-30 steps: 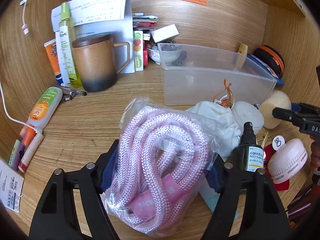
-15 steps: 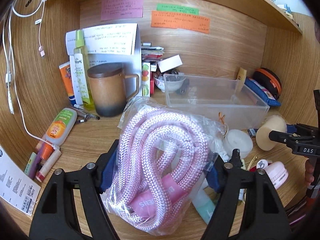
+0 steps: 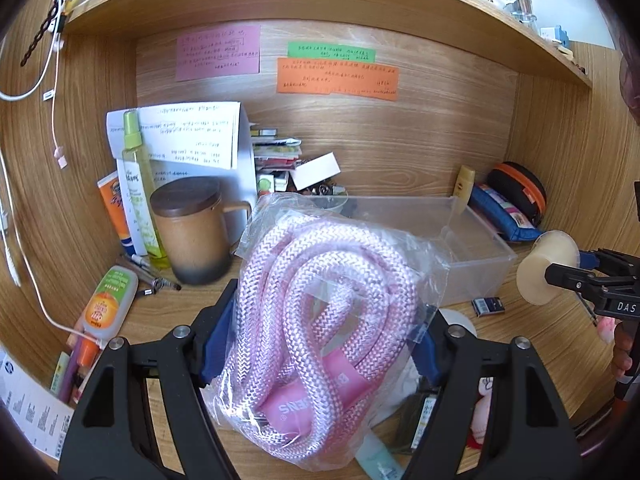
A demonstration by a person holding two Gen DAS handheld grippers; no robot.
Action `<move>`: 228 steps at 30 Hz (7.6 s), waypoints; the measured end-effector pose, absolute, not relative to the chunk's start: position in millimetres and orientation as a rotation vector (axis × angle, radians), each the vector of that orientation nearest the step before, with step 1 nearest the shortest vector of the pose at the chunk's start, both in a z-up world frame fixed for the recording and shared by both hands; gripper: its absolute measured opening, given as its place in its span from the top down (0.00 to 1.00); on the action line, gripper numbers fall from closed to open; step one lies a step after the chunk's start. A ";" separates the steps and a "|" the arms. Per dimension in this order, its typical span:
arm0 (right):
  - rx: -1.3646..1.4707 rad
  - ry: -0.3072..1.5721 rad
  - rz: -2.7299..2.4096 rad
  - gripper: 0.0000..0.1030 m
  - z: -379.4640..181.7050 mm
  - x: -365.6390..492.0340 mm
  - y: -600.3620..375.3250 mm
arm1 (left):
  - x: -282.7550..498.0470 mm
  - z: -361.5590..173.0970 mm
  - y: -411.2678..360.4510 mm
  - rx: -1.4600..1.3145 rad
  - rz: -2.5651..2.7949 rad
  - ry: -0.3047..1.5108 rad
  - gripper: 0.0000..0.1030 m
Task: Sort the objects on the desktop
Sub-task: 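Grasp the bagged pink rope with the left tool while the right tool grasps the cream cup, then lower the pink rope into the clear bin and open the left tool while the right tool places the cup, then withdraw both tools and reach toward the white pouch and blue card box, then grasp the white drawstring pouch with the left tool while the right tool grasps the blue box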
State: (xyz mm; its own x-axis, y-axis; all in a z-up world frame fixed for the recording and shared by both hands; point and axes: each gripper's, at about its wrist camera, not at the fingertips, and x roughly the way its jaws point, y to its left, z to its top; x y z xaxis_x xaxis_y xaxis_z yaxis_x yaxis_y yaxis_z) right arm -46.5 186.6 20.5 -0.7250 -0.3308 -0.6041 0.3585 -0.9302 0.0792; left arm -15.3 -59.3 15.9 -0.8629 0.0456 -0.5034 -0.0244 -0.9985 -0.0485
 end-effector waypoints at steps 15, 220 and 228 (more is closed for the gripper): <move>0.795 0.054 -2.647 0.40 61.6 -69.2 190.3 | -60.0 45.5 -56.9 -0.781 2.957 -0.061 0.29; 1.229 0.088 -2.584 0.52 -65.1 -100.4 184.8 | -80.8 -68.9 -30.9 -1.266 2.744 0.069 0.44; 1.166 0.012 -2.609 0.52 -48.1 -84.6 198.9 | -77.5 -60.9 -37.6 -1.242 2.739 -0.008 0.48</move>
